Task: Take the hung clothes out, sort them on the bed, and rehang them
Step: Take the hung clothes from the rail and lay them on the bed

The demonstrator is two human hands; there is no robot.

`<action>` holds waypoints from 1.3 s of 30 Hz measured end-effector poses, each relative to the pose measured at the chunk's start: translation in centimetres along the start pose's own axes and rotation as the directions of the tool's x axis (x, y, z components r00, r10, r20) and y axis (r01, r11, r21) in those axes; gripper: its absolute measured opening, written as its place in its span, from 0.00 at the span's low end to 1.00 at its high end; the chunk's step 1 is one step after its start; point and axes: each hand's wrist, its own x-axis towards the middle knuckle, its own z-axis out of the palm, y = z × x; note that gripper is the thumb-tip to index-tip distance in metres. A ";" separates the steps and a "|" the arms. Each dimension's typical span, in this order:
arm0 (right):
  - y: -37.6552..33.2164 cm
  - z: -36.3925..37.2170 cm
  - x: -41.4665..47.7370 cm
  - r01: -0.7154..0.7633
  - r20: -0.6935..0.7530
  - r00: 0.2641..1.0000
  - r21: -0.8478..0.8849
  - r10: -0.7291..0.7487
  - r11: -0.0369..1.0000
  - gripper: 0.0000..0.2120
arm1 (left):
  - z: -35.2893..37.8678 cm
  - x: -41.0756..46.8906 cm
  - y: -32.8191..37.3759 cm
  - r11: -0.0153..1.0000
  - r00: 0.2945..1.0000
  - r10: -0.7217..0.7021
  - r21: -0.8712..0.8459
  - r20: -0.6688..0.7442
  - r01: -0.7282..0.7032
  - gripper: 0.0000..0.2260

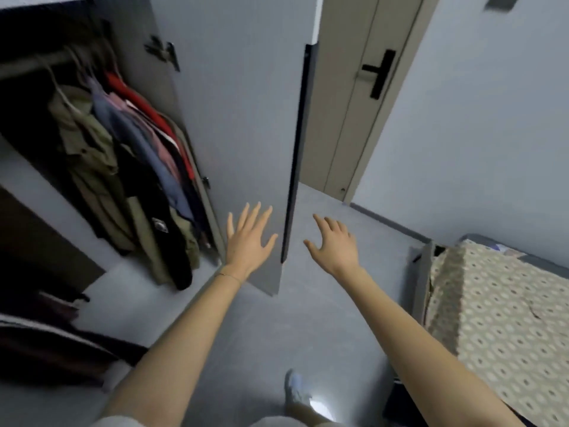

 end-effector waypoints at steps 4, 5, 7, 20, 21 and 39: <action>-8.7 2.0 4.5 0.248 0.008 0.969 0.005 -0.248 0.969 0.32 | -3.7 -1.6 -8.1 0.972 0.974 -0.215 0.081 -0.076 0.221 0.29; -10.8 2.5 5.6 0.303 0.011 0.953 0.006 -0.303 0.953 0.32 | -4.6 -2.1 -9.9 0.959 0.961 -0.258 0.095 -0.097 0.267 0.29; -15.0 3.7 7.6 0.394 0.030 0.918 0.026 -0.394 0.919 0.32 | -6.2 -3.1 -13.4 0.930 0.935 -0.328 0.125 -0.138 0.345 0.28; -35.1 8.3 21.8 0.728 0.090 0.665 0.141 -0.741 0.670 0.32 | -12.9 -2.9 -29.7 0.683 0.676 -0.671 0.102 -0.305 0.724 0.28; -36.1 8.5 22.8 0.736 0.089 0.656 0.147 -0.750 0.661 0.32 | -13.1 -2.7 -30.4 0.671 0.661 -0.678 0.098 -0.323 0.735 0.28; -49.9 11.4 27.8 0.786 0.065 0.607 0.102 -0.792 0.610 0.33 | -17.6 -4.7 -40.8 0.510 0.491 -0.739 0.094 -0.461 0.855 0.29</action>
